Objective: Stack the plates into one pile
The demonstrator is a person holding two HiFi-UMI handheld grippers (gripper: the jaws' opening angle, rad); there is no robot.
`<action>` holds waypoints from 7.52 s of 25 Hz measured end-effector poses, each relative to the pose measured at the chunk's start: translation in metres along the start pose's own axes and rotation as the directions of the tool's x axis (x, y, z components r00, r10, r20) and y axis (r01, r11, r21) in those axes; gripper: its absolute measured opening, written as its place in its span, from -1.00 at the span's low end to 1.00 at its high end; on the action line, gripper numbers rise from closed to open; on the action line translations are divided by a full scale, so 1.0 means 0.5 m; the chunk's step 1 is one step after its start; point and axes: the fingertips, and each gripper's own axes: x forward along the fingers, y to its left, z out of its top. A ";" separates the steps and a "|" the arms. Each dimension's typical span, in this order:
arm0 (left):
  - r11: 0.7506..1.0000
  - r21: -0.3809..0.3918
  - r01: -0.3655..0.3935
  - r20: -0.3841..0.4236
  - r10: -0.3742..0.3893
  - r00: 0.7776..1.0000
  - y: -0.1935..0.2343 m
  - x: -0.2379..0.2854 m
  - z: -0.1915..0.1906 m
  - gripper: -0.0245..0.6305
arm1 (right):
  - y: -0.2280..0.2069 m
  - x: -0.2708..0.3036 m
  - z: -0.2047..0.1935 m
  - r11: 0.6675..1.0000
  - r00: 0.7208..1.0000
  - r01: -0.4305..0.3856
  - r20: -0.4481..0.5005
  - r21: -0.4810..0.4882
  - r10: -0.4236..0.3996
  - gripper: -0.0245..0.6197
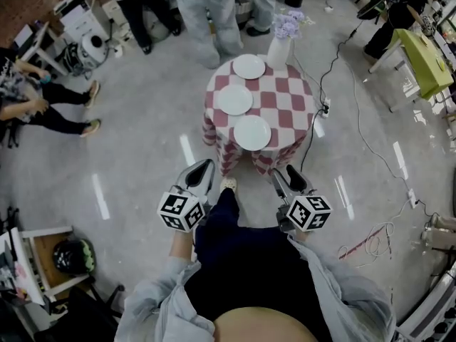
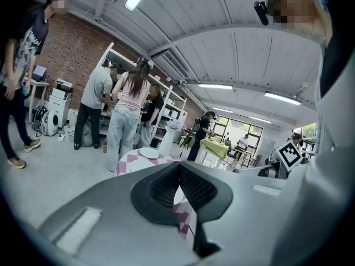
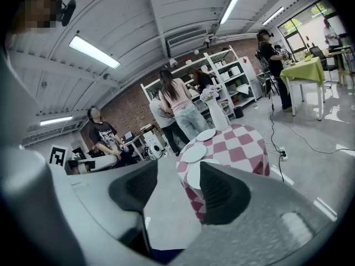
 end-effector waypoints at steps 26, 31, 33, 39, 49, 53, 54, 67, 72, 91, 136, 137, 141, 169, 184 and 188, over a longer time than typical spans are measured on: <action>0.985 0.016 0.171 -0.064 -0.170 0.983 0.211 0.207 0.098 -0.89 | -0.026 0.254 0.112 0.991 0.991 0.102 0.072 0.089 -0.109 -0.20; 0.981 -0.010 0.192 -0.095 -0.192 0.977 0.207 0.203 0.071 -0.89 | -0.056 0.241 0.107 0.986 0.992 0.106 0.050 0.127 -0.114 -0.20; 0.980 -0.024 0.197 -0.107 -0.199 0.974 0.204 0.207 0.058 -0.89 | -0.077 0.239 0.101 0.983 0.993 0.105 0.030 0.154 -0.111 -0.20; 0.970 -0.070 0.231 -0.171 -0.240 0.956 0.190 0.239 -0.004 -0.89 | -0.154 0.244 0.047 0.943 0.990 0.138 -0.038 0.304 -0.133 -0.21; 0.960 -0.141 0.241 -0.283 -0.272 0.920 0.193 0.307 -0.120 -0.89 | -0.227 0.289 -0.099 0.869 0.968 0.132 -0.251 0.476 -0.010 -0.26; 0.959 -0.200 0.200 -0.310 -0.255 0.916 0.206 0.327 -0.161 -0.89 | -0.253 0.300 -0.144 0.857 0.945 0.152 -0.326 0.492 0.019 -0.26; 0.960 -0.208 0.190 -0.319 -0.250 0.914 0.209 0.329 -0.168 -0.89 | -0.257 0.301 -0.150 0.851 0.942 0.155 -0.336 0.501 0.026 -0.26; 0.959 -0.262 0.106 -0.350 -0.197 0.916 0.238 0.338 -0.198 -0.89 | -0.252 0.367 -0.155 0.708 0.947 0.094 -0.282 0.700 0.153 -0.54; 0.958 -0.265 0.106 -0.340 -0.196 0.920 0.228 0.356 -0.191 -0.89 | -0.259 0.370 -0.170 0.697 0.933 0.125 -0.323 0.706 0.160 -0.84; 0.958 -0.257 0.130 -0.263 -0.199 0.944 0.217 0.371 -0.120 -0.89 | -0.187 0.347 -0.108 0.668 0.939 -0.048 -0.194 0.743 0.284 -0.88; 0.950 -0.299 -0.094 -0.156 0.048 0.987 0.326 0.385 -0.047 -0.89 | -0.186 0.615 0.055 0.642 0.889 -0.222 -0.117 0.734 0.442 -0.87; 0.948 -0.301 -0.101 -0.160 0.054 0.986 0.330 0.383 -0.051 -0.89 | -0.189 0.621 0.050 0.641 0.890 -0.214 -0.123 0.737 0.439 -0.87; 0.942 -0.313 -0.124 -0.177 0.071 0.982 0.342 0.378 -0.064 -0.89 | -0.202 0.635 0.029 0.668 0.907 -0.146 -0.171 0.730 0.385 -0.88; 0.952 -0.301 -0.048 -0.185 -0.009 0.983 0.309 0.355 -0.071 -0.89 | -0.162 0.676 0.022 0.794 0.923 0.082 -0.347 0.603 0.168 0.70; 0.958 -0.285 -0.025 -0.168 -0.024 0.985 0.294 0.335 -0.066 -0.89 | -0.141 0.702 -0.009 0.839 0.889 0.189 -0.452 0.510 0.074 0.92; 0.959 -0.283 -0.024 -0.161 -0.022 0.987 0.294 0.331 -0.063 -0.89 | -0.146 0.685 0.000 0.849 0.893 0.188 -0.445 0.493 0.061 0.92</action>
